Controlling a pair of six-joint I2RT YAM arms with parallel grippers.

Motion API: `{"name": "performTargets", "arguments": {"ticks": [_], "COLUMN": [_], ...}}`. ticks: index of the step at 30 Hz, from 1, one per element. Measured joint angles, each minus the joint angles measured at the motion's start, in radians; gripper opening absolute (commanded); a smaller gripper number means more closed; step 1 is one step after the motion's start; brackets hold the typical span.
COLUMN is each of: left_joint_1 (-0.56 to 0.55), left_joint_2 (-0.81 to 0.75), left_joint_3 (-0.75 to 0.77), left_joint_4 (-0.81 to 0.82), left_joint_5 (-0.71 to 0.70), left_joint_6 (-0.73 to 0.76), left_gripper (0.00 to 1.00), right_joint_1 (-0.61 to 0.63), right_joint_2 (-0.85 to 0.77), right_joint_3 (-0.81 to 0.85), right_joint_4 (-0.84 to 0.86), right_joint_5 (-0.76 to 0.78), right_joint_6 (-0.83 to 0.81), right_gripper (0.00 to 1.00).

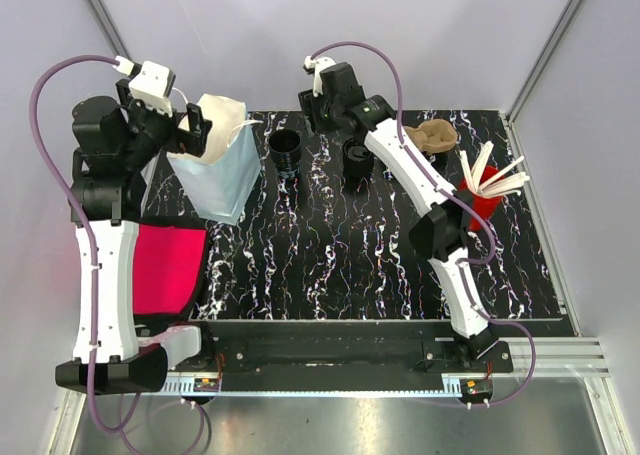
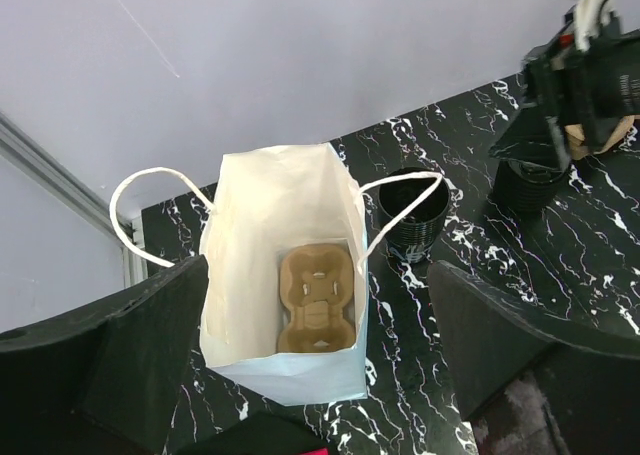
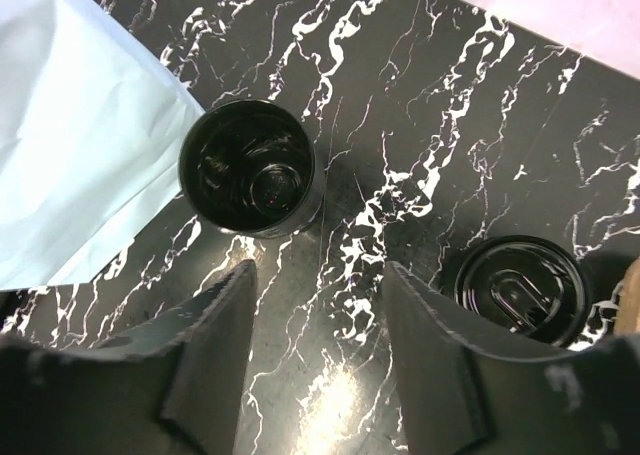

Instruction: Pack the takeout coffee

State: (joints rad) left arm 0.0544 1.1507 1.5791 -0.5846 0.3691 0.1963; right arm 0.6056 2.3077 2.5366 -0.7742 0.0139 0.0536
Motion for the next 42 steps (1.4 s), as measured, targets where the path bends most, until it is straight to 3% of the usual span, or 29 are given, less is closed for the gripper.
{"name": "performTargets", "arguments": {"ticks": [19, 42], "left_joint_1": [0.000, 0.000], "left_joint_2": [-0.004, -0.005], "left_joint_3": [-0.045, -0.050], "left_joint_4": [-0.074, -0.075], "left_joint_5": [0.106, 0.150], "left_joint_6": [0.016, 0.016], "left_gripper": [0.99, 0.99], "right_joint_1": [0.000, 0.003], "right_joint_2": [0.168, 0.249], "right_joint_3": [0.093, 0.068], "right_joint_4": [0.057, 0.171], "right_joint_5": [-0.034, -0.014], "right_joint_6": [0.059, 0.027], "right_gripper": [0.43, 0.38]}}
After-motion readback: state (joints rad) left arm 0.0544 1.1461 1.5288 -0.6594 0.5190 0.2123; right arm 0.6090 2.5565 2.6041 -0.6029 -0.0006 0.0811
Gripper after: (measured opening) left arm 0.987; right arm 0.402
